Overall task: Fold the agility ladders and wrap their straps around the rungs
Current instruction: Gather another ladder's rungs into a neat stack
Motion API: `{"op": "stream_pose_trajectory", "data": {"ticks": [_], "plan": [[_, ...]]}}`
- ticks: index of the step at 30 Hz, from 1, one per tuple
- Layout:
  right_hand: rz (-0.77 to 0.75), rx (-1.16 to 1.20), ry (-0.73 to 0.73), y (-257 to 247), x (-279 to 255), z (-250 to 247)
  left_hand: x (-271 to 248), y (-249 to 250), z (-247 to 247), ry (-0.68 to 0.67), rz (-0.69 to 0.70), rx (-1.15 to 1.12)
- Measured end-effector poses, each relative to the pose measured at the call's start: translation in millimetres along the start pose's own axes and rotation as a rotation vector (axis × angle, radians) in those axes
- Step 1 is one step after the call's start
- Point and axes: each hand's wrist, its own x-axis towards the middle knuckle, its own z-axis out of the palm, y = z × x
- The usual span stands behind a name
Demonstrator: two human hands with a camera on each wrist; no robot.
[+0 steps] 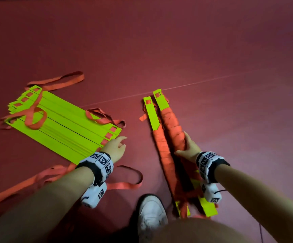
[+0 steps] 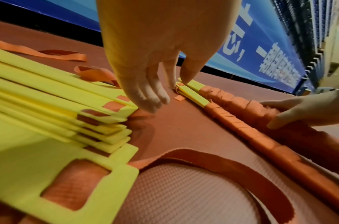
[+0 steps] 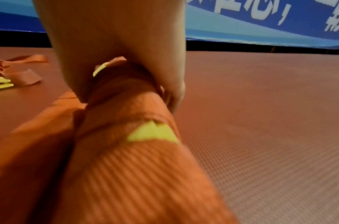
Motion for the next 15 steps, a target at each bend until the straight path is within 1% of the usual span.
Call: {"op": "stream_pose_trajectory", "data": {"ticks": [3, 5, 7, 9, 11, 13, 15], "plan": [[0.062, -0.312, -0.017, -15.8, -0.6, -6.4, -3.7, -6.9, -3.6, 0.051, -0.030, -0.035], [0.105, -0.388, 0.022, -32.3, -5.4, -9.8, -8.0, -9.7, -11.0, 0.112, -0.056, -0.090], [0.127, -0.411, 0.077, -49.0, -10.2, -9.6, -13.7, -12.2, -20.3, 0.188, -0.075, -0.134], [0.096, -0.423, 0.113, -69.6, -19.7, -5.6, -22.3, -16.3, -31.1, 0.264, -0.099, -0.152], [0.003, -0.412, 0.143, -93.7, -28.8, 3.7, -33.2, -24.3, -42.0, 0.320, -0.142, -0.173], [-0.102, -0.383, 0.122, -120.3, -37.1, 18.2, -44.2, -37.9, -51.1, 0.356, -0.201, -0.212], [-0.165, -0.345, 0.058, -147.6, -42.4, 36.3, -54.3, -54.3, -58.0, 0.372, -0.272, -0.265]]}}
